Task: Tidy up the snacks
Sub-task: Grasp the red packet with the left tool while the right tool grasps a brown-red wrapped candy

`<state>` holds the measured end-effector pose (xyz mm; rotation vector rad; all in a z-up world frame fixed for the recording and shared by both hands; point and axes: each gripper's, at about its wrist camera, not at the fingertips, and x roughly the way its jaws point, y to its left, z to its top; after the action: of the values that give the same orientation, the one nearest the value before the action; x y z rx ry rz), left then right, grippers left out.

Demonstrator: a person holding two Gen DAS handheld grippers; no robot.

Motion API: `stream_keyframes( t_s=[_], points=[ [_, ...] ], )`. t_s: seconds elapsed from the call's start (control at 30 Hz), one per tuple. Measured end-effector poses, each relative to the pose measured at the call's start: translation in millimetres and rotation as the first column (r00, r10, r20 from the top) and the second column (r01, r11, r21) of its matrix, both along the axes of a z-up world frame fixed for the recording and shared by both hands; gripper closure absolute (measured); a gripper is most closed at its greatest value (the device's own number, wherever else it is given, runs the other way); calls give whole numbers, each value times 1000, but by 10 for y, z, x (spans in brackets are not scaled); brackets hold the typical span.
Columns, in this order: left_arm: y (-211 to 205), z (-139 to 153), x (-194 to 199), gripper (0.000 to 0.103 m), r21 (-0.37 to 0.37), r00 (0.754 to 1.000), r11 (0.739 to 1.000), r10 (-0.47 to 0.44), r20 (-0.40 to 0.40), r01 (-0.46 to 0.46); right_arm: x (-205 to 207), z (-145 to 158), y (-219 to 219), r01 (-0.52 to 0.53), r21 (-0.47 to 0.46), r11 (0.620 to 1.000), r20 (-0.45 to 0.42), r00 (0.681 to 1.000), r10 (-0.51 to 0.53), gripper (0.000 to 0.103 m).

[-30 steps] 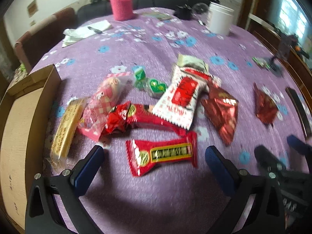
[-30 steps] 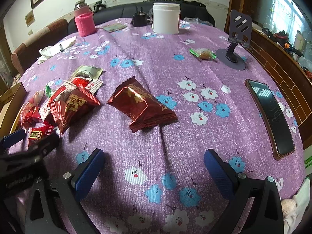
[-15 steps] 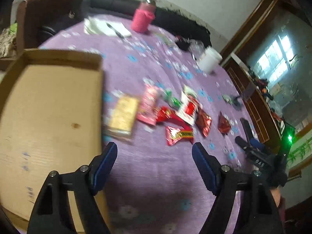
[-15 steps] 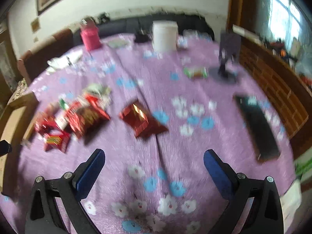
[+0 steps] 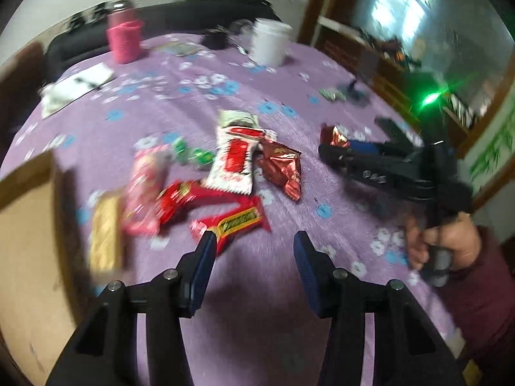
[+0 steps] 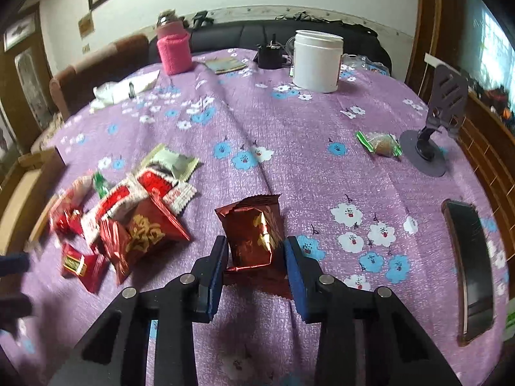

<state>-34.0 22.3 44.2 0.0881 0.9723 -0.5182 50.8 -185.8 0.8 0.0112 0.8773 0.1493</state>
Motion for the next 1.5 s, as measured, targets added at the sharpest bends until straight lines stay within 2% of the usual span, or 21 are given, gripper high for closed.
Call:
stream_keyframes(
  t_s=[0.13,0.23,0.3,0.33,0.37,0.43,0.53,0.67,0.8,0.9,0.97,1.03,1.13,1.3,1.4,1.5],
  points=[
    [-135,-151,231,55,94,999,995,-40,12,39,-35,4,-119,20,85,996,18,1000,-21,66],
    [-226,-247,251,55,149,996,985,-89,11,87,-61,10,-187,24,139,990,25,999,-28,66],
    [-283,-294,204,60,167,993,979,-119,12,116,-66,18,-207,22,158,987,29,999,-27,66],
    [-309,-293,178,71,170,991,977,-136,15,131,-74,19,-210,23,163,986,32,999,-28,66],
    [-320,-292,165,79,161,990,977,-142,8,139,-80,22,-212,22,168,986,32,999,-28,66],
    [-337,-296,149,85,149,991,980,-133,-6,133,-100,47,-212,19,180,983,33,999,-26,66],
    [-306,-253,76,85,118,994,987,-105,-9,106,-171,141,-221,20,197,980,44,999,-29,68],
    [-8,-26,-54,85,-15,999,999,-36,-4,36,-325,297,-179,2,230,973,53,998,-15,68],
    [450,285,-243,85,-115,998,992,58,29,-55,-515,509,41,-54,210,976,85,996,37,68],
    [891,449,-346,85,-149,988,979,147,46,-139,-636,678,331,-124,203,971,109,989,103,68],
    [1217,500,-368,85,-146,974,967,220,54,-211,-716,792,609,-187,200,962,123,979,165,68],
    [1565,500,-342,84,-131,952,947,303,49,-295,-752,861,899,-247,209,946,126,966,224,68],
    [2006,428,-266,84,-119,922,916,387,19,-383,-737,890,1504,-351,251,902,97,936,337,68],
    [2485,200,-162,84,-79,869,866,493,-31,-494,-699,688,2420,-461,265,847,27,882,471,67],
    [2731,81,-161,82,-103,840,833,537,-79,-543,-691,453,2910,-498,271,824,-36,850,526,67],
    [2813,107,-229,67,-138,832,821,549,-78,-554,-697,290,3181,-515,249,820,-63,837,544,66]
  ],
)
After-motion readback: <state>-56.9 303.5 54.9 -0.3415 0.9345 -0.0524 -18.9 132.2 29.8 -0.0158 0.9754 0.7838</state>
